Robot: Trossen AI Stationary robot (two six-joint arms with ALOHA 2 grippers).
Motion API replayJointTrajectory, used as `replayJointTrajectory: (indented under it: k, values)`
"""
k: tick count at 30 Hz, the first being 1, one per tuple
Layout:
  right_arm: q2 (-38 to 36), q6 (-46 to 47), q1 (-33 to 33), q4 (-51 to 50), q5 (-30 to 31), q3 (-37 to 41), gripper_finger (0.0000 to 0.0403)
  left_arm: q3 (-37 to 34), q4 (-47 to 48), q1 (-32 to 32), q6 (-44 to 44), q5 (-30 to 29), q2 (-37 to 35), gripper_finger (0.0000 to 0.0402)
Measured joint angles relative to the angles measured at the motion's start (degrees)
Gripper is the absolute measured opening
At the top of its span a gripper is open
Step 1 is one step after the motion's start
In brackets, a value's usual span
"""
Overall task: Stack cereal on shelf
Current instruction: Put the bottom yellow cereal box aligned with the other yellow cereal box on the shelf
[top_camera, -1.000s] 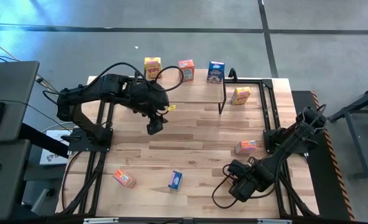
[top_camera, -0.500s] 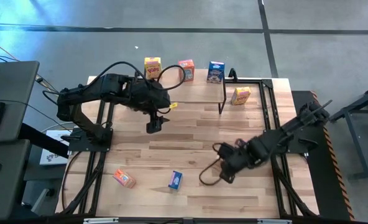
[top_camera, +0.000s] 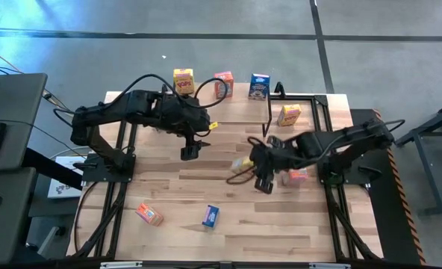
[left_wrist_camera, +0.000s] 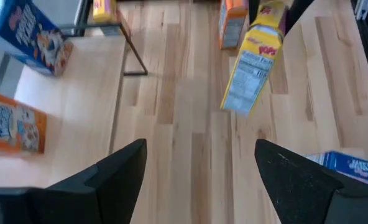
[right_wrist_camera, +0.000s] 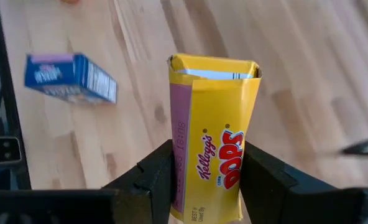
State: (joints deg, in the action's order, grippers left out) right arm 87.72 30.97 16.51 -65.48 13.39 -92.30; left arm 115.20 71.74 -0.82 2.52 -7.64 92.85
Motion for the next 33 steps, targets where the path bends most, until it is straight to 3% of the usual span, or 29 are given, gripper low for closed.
replayJointTrajectory:
  k: [19,33]
  values:
    - [0.0,-17.92,-6.8,-2.98,-0.42,-14.28,0.0147,0.01,-12.1,0.07,0.87,0.0,2.58,0.0291]
    - [0.02,-20.98,-6.84,-1.73,0.59,-17.93,0.0147,-0.02,-14.48,0.02,1.05,2.73,5.23,0.0291]
